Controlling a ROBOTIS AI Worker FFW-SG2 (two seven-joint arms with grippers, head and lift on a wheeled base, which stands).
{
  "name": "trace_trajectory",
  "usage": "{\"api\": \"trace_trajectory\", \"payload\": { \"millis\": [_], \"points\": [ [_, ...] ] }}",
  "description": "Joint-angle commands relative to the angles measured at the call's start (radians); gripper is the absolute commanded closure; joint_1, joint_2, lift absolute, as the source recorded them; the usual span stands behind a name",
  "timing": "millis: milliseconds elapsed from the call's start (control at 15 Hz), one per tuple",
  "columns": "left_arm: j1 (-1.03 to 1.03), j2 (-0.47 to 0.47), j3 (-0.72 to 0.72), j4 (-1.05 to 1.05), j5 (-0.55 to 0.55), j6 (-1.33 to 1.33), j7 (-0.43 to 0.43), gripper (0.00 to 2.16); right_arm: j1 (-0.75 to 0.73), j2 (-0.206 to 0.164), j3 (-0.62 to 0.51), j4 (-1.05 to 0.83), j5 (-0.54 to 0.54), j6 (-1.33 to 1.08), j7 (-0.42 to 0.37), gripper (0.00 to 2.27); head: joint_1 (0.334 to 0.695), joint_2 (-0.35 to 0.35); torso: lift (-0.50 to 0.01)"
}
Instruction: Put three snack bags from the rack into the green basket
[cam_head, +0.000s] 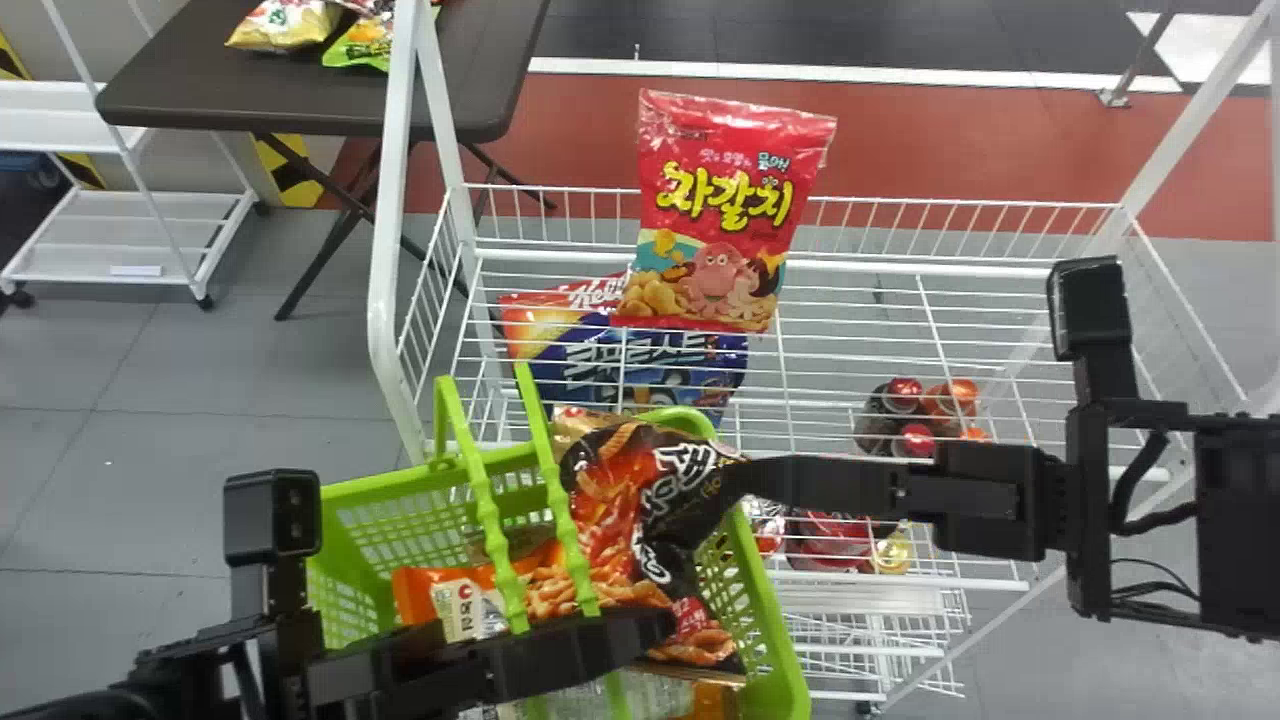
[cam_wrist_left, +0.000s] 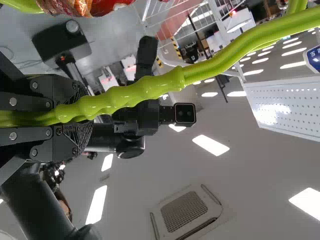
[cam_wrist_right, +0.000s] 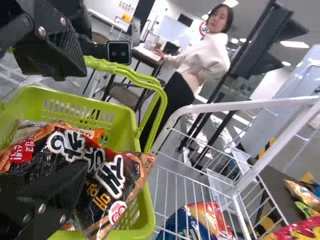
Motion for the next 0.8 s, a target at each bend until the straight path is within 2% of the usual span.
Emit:
{"api": "trace_trajectory", "payload": {
  "millis": [0,67,200,467,600,733],
  "points": [
    [0.002,-0.003,0.004,0.0,0.001,0.002,-0.001,2.15,0.014,-0.002,-0.066,-0.012,0.117,0.005,0.071,0.06,0.695,-0.05,0.0],
    [0.002,-0.003,0.008,0.0,0.003,0.002,-0.001,2.15,0.023,-0.011,-0.067,-0.012,0.206,0.005,0.091,0.06,0.695,-0.065,0.0],
    [0.002,-0.003,0.011,0.001,0.003,0.002,-0.002,2.15,0.051,-0.024,-0.035,-0.012,0.36,-0.166,0.091,0.06,0.695,-0.129,0.0],
    [0.013,-0.003,0.014,0.001,0.008,-0.001,-0.01,2.15,0.103,-0.021,0.131,0.035,0.702,-0.718,0.05,0.07,0.695,-0.208,0.0],
    [0.021,-0.003,0.019,0.001,0.011,-0.004,-0.013,2.15,0.126,-0.014,0.204,0.114,0.82,-1.0,0.01,0.07,0.695,-0.22,0.0],
    [0.03,-0.003,0.025,-0.005,0.018,-0.001,-0.014,2.15,0.16,-0.014,0.241,0.204,0.889,-1.261,-0.009,0.08,0.695,-0.225,0.0]
  ]
}}
